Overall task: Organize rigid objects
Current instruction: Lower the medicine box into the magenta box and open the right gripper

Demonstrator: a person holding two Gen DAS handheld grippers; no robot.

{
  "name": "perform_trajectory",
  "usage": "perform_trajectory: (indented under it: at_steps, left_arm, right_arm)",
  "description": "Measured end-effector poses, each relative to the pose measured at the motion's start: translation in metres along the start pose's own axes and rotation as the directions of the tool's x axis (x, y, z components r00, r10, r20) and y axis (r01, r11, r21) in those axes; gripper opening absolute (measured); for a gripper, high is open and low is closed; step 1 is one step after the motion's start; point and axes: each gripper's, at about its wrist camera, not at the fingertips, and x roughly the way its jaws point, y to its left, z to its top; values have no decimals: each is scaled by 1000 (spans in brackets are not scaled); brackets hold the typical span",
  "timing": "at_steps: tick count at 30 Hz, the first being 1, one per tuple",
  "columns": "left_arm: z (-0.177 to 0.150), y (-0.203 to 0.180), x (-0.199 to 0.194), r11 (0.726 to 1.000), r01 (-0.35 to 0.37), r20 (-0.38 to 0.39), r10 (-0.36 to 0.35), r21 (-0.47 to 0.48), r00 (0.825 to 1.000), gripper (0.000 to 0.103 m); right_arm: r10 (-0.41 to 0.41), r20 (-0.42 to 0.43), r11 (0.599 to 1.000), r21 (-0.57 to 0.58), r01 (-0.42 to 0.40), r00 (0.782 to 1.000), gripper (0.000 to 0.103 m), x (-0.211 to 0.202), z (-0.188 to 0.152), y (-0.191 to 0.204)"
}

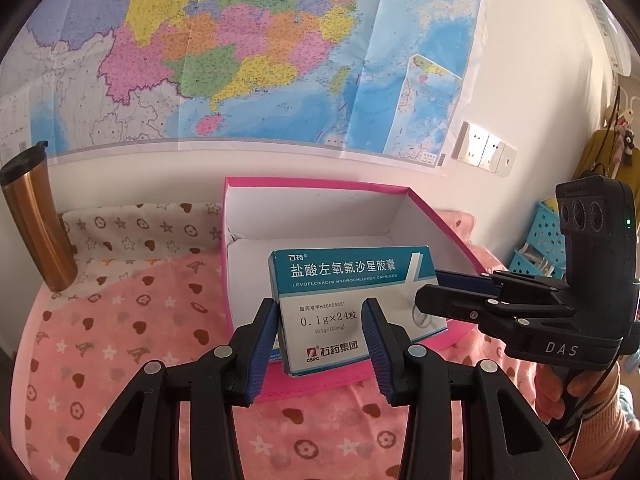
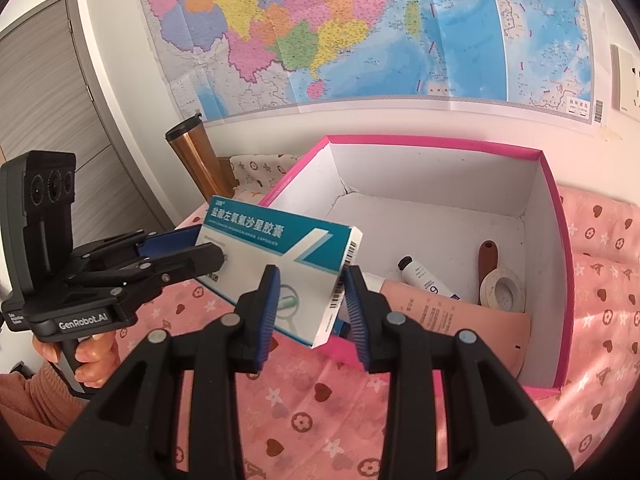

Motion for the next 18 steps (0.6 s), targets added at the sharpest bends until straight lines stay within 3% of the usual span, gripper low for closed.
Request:
perform_trajectory:
  at_steps: [18]
  left_arm:
    - [1,6,9,1000,-12,-11,12,-13,1000,43]
  right_arm:
    - [4,-19,1000,11,-3,1000,37,9,3,-3]
